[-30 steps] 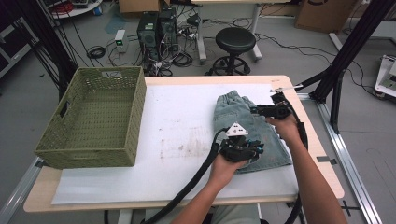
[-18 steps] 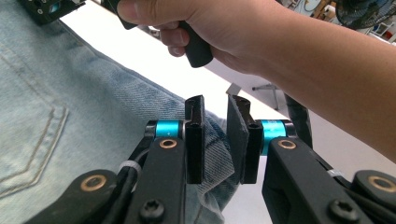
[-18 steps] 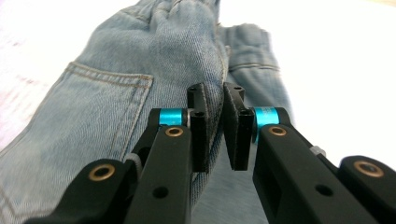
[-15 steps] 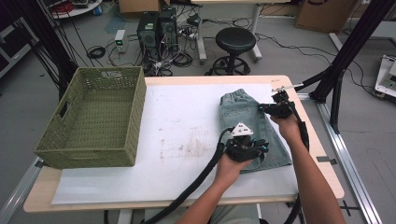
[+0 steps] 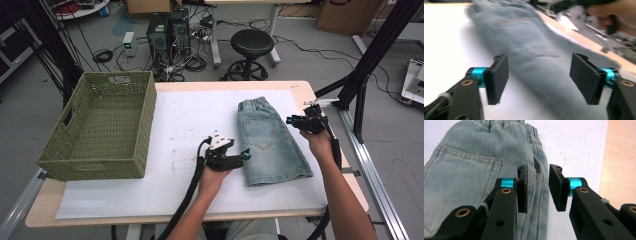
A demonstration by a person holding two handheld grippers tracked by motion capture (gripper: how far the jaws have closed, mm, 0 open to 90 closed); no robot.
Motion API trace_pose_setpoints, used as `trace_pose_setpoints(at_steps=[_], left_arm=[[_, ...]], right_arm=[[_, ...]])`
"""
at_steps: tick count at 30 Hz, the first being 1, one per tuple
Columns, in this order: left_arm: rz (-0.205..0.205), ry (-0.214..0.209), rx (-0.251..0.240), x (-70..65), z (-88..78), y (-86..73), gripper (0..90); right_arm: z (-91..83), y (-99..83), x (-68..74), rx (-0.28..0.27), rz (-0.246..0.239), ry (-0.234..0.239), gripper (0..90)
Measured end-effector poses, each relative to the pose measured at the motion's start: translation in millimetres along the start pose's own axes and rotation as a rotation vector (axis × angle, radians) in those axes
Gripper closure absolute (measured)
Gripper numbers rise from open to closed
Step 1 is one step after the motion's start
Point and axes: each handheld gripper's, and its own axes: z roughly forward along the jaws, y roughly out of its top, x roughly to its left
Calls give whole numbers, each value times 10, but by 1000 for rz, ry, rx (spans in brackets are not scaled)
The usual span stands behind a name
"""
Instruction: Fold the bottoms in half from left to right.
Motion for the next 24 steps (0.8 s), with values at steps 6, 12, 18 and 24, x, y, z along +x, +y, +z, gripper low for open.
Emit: trace_pose_setpoints(at_steps=[6, 12, 18, 24], left_arm=[[9, 59, -40, 307, -326, -87, 264], [7, 94, -45, 526, -578, -178, 264], [3, 111, -47, 612, -711, -238, 264], [10, 114, -38, 649, -773, -251, 264]], right_arm=[[-212, -244, -1, -24, -29, 8, 687], [-328, -480, 99, 8, -74, 30, 621], [-347, -733, 241, 59, -90, 67, 641], [-247, -846, 279, 127, -110, 60, 873]])
